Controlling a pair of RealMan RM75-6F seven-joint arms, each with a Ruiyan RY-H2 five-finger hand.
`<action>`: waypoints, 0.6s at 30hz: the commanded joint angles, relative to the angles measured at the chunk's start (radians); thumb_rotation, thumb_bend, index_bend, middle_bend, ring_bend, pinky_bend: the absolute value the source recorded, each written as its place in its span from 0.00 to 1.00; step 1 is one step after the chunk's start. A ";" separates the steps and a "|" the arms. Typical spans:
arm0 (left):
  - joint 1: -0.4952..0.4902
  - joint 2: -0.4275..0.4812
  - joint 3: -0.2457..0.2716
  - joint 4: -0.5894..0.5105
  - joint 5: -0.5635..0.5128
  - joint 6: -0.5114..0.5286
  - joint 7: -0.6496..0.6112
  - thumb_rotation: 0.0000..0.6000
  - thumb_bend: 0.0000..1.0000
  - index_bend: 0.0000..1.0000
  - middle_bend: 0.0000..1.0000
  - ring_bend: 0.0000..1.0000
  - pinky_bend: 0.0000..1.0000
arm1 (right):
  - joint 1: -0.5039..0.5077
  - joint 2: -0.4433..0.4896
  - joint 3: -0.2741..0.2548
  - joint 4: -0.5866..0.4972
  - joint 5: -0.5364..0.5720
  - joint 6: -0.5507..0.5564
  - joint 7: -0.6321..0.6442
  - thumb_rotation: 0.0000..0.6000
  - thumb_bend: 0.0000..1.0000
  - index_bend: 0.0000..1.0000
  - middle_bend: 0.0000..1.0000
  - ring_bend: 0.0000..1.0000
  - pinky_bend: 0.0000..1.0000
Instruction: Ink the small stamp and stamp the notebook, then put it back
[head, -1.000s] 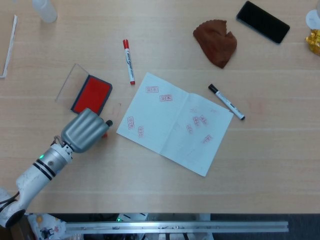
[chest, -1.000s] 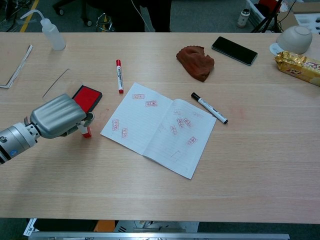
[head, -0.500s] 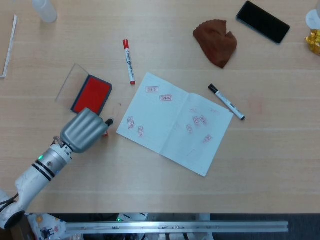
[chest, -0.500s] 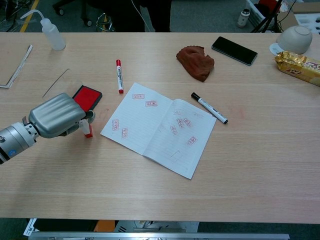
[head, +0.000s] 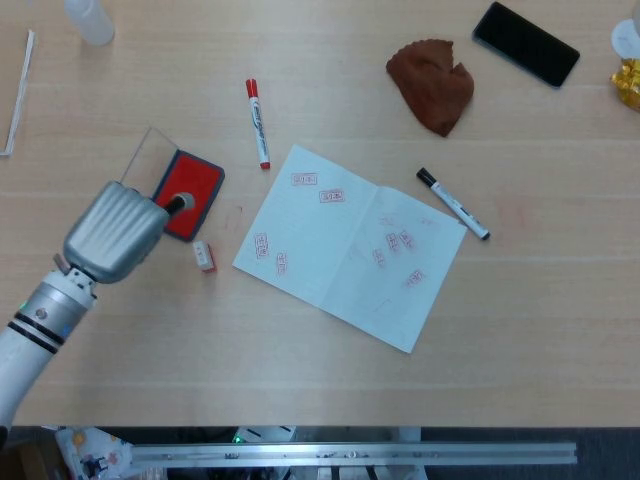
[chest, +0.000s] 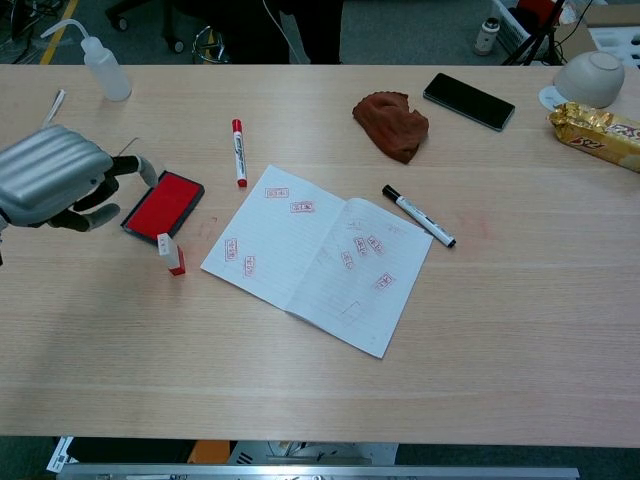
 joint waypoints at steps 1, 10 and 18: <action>0.027 0.050 -0.055 -0.036 -0.093 0.030 -0.044 1.00 0.36 0.32 0.84 0.81 1.00 | 0.012 0.004 -0.001 0.007 0.004 -0.021 0.012 1.00 0.18 0.06 0.17 0.09 0.18; 0.108 0.079 -0.126 0.027 -0.277 0.088 -0.154 1.00 0.36 0.33 0.77 0.73 1.00 | 0.037 -0.013 -0.005 0.039 -0.020 -0.049 0.035 1.00 0.18 0.16 0.25 0.13 0.21; 0.195 0.079 -0.111 0.058 -0.298 0.162 -0.184 1.00 0.36 0.34 0.75 0.71 1.00 | 0.044 -0.023 -0.015 0.022 -0.059 -0.038 0.024 1.00 0.19 0.21 0.28 0.16 0.23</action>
